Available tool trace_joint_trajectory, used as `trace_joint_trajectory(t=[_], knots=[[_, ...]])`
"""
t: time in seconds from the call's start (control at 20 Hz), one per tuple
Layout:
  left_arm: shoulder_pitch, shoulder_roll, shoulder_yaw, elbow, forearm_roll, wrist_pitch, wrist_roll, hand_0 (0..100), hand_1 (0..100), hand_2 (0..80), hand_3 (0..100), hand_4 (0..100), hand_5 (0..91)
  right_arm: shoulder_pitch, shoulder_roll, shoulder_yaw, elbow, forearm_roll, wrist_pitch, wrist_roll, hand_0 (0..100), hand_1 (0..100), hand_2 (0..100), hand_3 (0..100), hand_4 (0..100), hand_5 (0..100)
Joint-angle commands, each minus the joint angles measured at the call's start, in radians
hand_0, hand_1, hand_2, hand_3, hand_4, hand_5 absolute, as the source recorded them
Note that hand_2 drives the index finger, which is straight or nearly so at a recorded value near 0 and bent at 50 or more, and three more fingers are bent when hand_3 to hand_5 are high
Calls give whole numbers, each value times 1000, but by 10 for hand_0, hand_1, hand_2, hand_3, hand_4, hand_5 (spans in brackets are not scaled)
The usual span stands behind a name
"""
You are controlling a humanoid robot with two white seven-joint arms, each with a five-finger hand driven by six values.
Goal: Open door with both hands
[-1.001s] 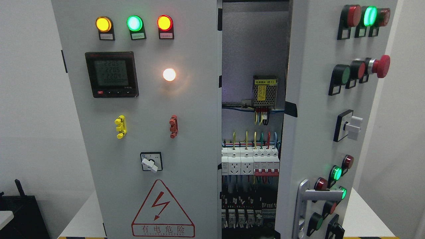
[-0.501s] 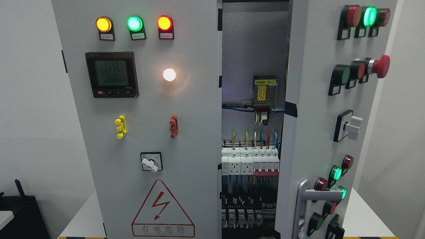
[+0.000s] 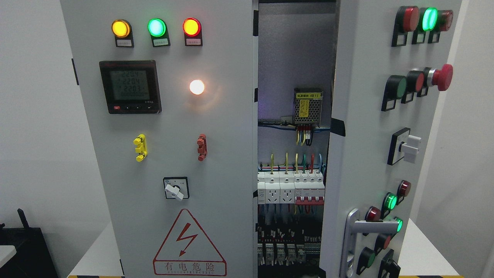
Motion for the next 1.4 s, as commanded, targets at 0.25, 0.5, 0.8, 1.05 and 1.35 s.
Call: trace_joint_trajectory(t=[0.25, 0.5, 0.8, 1.05, 1.35], knots=[[123, 312, 75, -608, 188, -205, 11, 0, 0, 0, 0, 42, 0, 0, 0, 0, 0, 0, -1, -1, 0, 0, 0, 0, 0, 0], [120, 411, 127, -608, 335, -225, 9, 0, 0, 0, 0, 42, 0, 0, 0, 0, 0, 0, 0, -1, 0, 0, 0, 0, 0, 0], [111, 487, 150, -630, 418, -259, 8, 0, 0, 0, 0, 42, 0, 0, 1, 0, 0, 0, 0, -1, 0, 0, 0, 0, 0, 0], [109, 584, 176, -670, 516, -264, 8, 0, 0, 0, 0, 43, 0, 0, 0, 0, 0, 0, 0, -1, 0, 0, 0, 0, 0, 0], [93, 710, 233, -673, 683, -317, 6, 0, 0, 0, 0, 42, 0, 0, 0, 2, 0, 0, 0, -1, 0, 0, 0, 0, 0, 0]])
